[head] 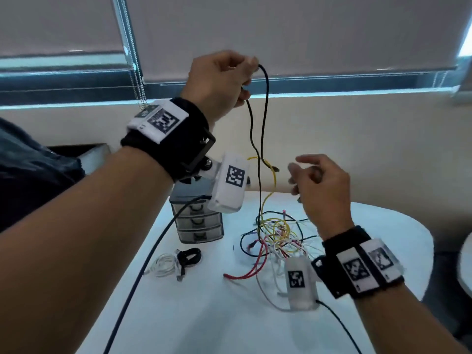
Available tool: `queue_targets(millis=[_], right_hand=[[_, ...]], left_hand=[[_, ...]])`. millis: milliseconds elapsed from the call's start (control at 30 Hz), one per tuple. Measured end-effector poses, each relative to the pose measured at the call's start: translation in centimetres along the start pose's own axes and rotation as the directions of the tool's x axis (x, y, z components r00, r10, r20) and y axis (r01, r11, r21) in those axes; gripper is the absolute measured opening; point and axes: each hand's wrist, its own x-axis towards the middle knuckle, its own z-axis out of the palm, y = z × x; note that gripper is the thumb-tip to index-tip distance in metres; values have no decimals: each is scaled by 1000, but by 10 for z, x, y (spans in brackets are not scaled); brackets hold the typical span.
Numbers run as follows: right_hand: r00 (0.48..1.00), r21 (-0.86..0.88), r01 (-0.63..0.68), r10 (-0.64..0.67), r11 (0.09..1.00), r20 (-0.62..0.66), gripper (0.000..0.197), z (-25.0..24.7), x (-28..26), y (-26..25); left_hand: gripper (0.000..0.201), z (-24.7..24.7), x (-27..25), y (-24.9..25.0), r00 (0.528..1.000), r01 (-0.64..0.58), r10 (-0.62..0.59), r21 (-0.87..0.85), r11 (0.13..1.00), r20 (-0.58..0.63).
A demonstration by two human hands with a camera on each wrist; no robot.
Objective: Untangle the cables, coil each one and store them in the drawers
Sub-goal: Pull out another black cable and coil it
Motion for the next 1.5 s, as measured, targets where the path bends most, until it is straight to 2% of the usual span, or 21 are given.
queue_targets(millis=[67, 133, 200, 267, 333, 367, 467, 500, 567, 633, 700, 767, 833, 867, 933, 1033, 1133, 1200, 1300, 1400, 1500], right_hand=[[979, -37, -24, 31, 999, 199, 31, 7, 15, -23], [930, -86, -53, 81, 995, 358, 27, 18, 24, -31], [896, -194, -8, 93, 981, 434, 13, 28, 28, -23], [865, -356, 60, 130, 932, 485, 22, 35, 29, -3], [844, -511, 135, 172, 849, 508, 32, 36, 27, 15], [816, -577, 153, 227, 802, 532, 38, 35, 26, 23], [677, -767, 204, 479, 608, 559, 50, 35, 21, 49], [675, -805, 218, 511, 551, 532, 51, 34, 21, 56], [744, -844, 192, 487, 500, 458, 45, 30, 26, 65], [826, -876, 149, 429, 460, 365, 34, 25, 30, 67], [858, -865, 145, 375, 481, 352, 49, 24, 31, 67], [847, -764, 100, 348, 638, 402, 68, 32, 30, 64], [781, -638, -52, 430, 768, 454, 67, 44, 24, 57], [739, -608, -104, 470, 787, 482, 56, 49, 21, 57], [689, -649, -74, 509, 757, 516, 33, 57, 18, 63], [685, -692, -15, 512, 722, 519, 34, 59, 20, 77], [781, -589, -117, 441, 800, 443, 28, 57, 34, 68], [867, -371, -201, 341, 907, 364, 25, 59, 48, 49], [971, -96, -137, 153, 986, 183, 17, 58, 69, 15], [993, -67, 38, -30, 997, 117, 19, 56, 86, -14], [959, -127, 271, -257, 954, 119, 19, 57, 96, -42]], left_hand=[[15, -4, -6, 1, 998, -7, 5, 43, 999, 57], [12, -9, -12, 2, 995, -25, 16, 93, 995, 94], [11, -15, -15, 2, 992, -69, 51, 163, 984, 114], [11, -23, -17, 1, 985, -131, 91, 287, 949, 149], [12, -30, -16, -3, 977, -176, 105, 423, 889, 186], [12, -33, -16, -5, 974, -183, 92, 485, 855, 205], [11, -38, -20, -17, 962, -197, 22, 632, 750, 274], [12, -38, -22, -21, 959, -197, 1, 665, 720, 284], [13, -42, -23, -27, 966, -183, -7, 706, 684, 257], [14, -50, -20, -28, 981, -147, 13, 705, 694, 191], [15, -57, -16, -24, 988, -129, 40, 656, 743, 148], [16, -56, -14, -14, 985, -159, 95, 564, 810, 141], [15, -52, -13, -1, 974, -224, 189, 474, 851, 122], [13, -51, -13, 7, 967, -253, 236, 432, 865, 94], [9, -56, -12, 21, 954, -284, 298, 317, 905, 4], [11, -75, -12, 24, 949, -275, 299, 203, 940, -100], [12, -89, -24, 4, 972, -194, 220, 250, 949, -80], [13, -97, -34, -18, 989, -101, 120, 202, 974, -87], [21, -109, -51, -66, 989, 70, -54, 116, 991, -137], [24, -117, -76, -114, 961, 227, -223, 9, 974, -162], [24, -116, -97, -147, 919, 333, -347, -102, 937, -189]])
